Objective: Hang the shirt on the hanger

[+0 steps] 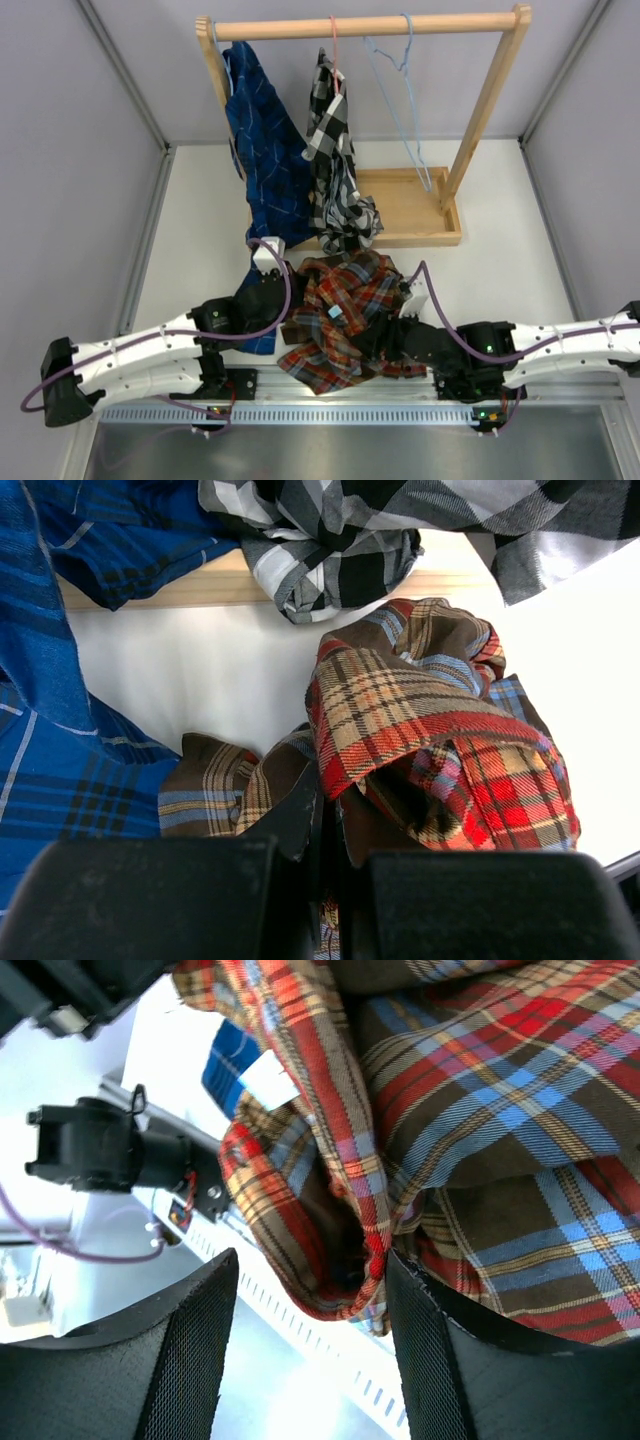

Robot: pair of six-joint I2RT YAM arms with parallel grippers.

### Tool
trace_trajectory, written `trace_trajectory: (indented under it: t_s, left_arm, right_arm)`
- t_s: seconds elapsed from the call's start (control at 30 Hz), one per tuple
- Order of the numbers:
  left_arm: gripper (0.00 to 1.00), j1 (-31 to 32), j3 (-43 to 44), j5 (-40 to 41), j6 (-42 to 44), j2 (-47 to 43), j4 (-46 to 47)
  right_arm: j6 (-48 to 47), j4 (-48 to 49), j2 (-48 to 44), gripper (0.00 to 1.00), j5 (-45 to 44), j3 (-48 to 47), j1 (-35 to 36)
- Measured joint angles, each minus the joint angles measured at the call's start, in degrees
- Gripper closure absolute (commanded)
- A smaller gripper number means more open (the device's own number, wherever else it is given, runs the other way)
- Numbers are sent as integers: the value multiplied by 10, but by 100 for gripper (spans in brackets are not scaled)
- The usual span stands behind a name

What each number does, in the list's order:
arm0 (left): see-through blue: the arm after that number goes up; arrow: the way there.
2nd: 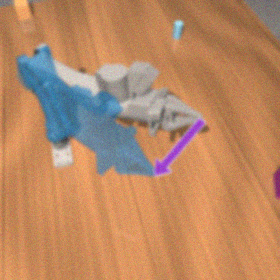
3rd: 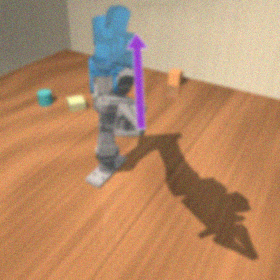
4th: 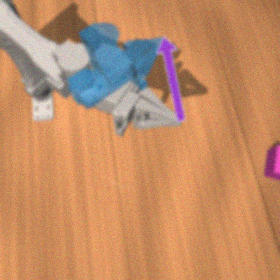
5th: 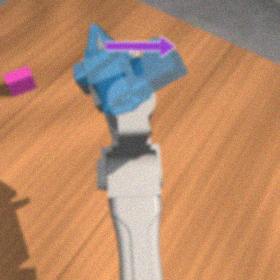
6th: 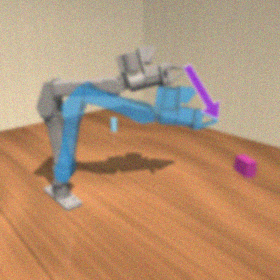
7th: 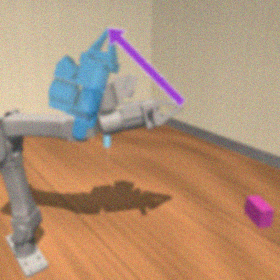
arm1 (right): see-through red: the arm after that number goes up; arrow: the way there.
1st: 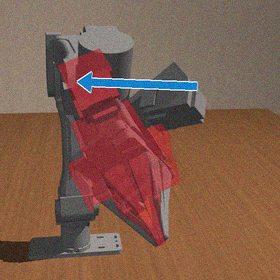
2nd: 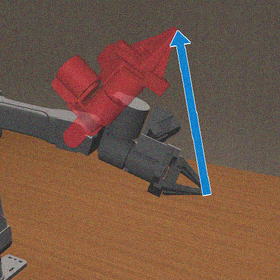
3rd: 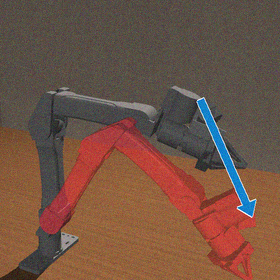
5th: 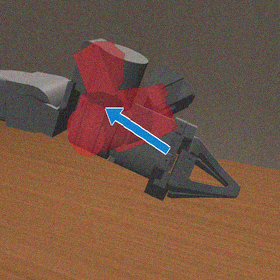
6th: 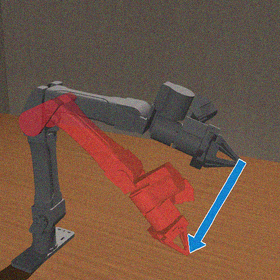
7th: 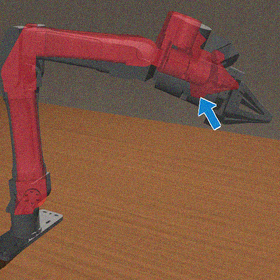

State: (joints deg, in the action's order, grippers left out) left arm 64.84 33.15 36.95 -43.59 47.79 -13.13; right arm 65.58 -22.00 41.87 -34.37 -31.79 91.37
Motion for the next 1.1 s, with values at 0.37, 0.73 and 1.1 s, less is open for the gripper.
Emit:
trace_trajectory:
  t_s: [0.37, 0.73, 1.1]
  left_arm:
    - [100, 0, -2, -5, -3, -15, 5]
    - [100, 0, -3, -13, -2, -54, 26]
    - [100, 0, -9, -4, -2, -61, 26]
  right_arm:
    - [2, -3, 56, 76, -47, -5, 0]
    - [-63, 55, 67, 69, -1, 19, -80]
    - [-105, 122, 94, 100, 87, 26, -80]
